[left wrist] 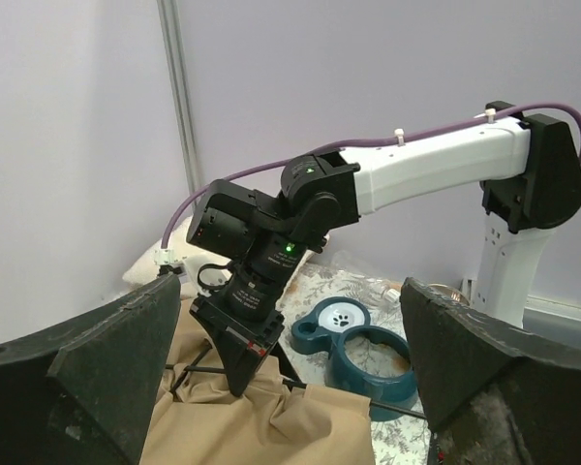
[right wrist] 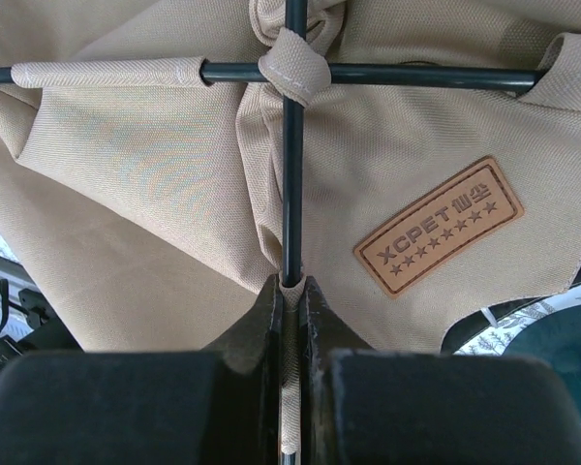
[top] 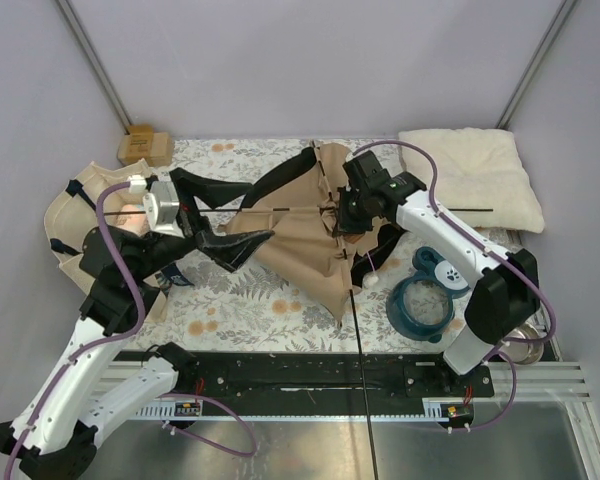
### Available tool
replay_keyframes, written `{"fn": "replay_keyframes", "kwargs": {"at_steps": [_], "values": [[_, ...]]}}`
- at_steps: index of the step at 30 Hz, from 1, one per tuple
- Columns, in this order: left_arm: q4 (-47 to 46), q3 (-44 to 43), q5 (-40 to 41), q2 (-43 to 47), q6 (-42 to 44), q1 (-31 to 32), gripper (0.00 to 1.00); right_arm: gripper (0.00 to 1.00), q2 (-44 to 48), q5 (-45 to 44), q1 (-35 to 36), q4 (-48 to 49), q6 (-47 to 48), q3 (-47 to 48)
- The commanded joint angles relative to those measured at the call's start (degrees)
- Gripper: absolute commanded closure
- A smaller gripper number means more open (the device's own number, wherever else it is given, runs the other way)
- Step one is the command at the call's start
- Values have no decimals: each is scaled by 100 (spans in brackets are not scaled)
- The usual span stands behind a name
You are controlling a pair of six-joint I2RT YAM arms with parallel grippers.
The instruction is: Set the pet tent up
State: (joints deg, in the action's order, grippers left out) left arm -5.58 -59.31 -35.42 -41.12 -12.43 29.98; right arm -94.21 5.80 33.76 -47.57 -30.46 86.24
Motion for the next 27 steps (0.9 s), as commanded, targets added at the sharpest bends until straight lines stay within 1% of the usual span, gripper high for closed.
{"fn": "replay_keyframes", "kwargs": {"at_steps": [1, 7, 9, 14, 17, 21, 25, 27], "values": [[-39, 51, 597, -431, -365, 122, 1, 100, -123, 368, 61, 161, 49, -203], [-39, -107, 1168, -1133, -454, 307, 1, 100, -325, 650, 61, 108, -4, -502], [-31, -195, 1213, -1345, -428, 342, 1, 100, -352, 676, 52, 99, -4, -546], [75, -353, 1537, -1714, -296, 360, 1, 100, -624, 703, 43, 108, -39, -398], [128, -380, 1845, -1855, -164, 377, 1, 100, -817, 826, 8, 99, -48, -336], [172, -423, 2530, -2127, -199, 377, 2, 100, -923, 905, -80, 64, 31, -379], [329, -634, 3066, -2864, -208, 377, 7, 100, -958, 1001, -98, 64, 145, -458], [549, -1063, 3225, -3365, -85, 369, 7, 100, -967, 1019, -97, 81, 172, -528]]}}
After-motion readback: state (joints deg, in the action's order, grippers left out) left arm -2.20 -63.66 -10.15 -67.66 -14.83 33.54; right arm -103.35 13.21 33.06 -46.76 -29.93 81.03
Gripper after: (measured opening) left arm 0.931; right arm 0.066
